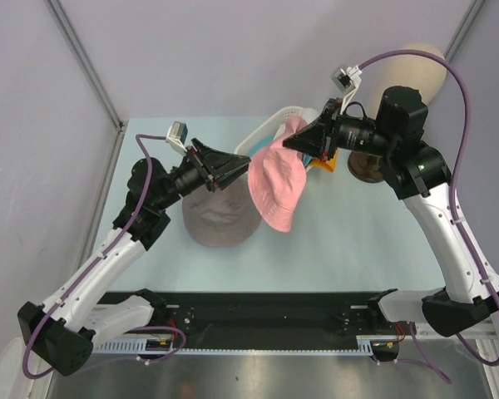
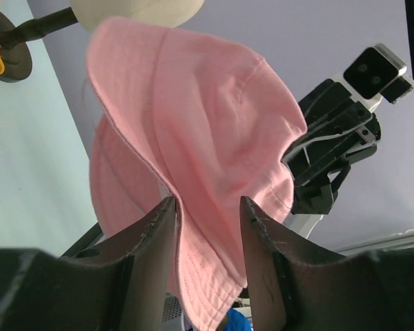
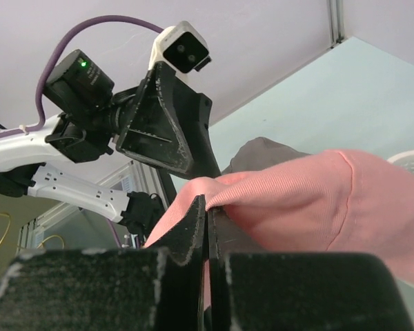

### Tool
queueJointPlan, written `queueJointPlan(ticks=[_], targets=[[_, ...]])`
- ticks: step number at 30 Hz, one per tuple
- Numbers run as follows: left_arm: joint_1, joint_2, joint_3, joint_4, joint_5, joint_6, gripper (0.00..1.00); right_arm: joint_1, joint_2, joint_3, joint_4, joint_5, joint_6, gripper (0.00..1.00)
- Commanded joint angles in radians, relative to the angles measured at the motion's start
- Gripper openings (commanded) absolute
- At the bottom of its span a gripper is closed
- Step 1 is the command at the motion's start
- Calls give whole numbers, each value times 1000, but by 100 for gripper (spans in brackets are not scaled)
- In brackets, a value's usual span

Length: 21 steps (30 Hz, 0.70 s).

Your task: Stack the hats

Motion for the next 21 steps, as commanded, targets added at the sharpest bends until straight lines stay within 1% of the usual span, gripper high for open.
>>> queueJointPlan(ticks=[1, 3, 5, 9, 21], targets=[[-11, -14, 13, 63, -4, -26, 48, -1, -4, -1, 23, 17, -7, 0], [-13, -20, 24, -26, -10, 21, 48, -1, -4, 5, 30, 23, -7, 0], [-13, -29, 11, -66, -21, 37, 48, -1, -3, 11, 35, 26, -4, 0], [-13, -43, -47, -5, -15, -8, 49, -1, 4, 14, 53, 29, 3, 0], [-14, -22, -61, -51, 5, -3, 52, -1, 8, 37, 121, 29, 57, 0]])
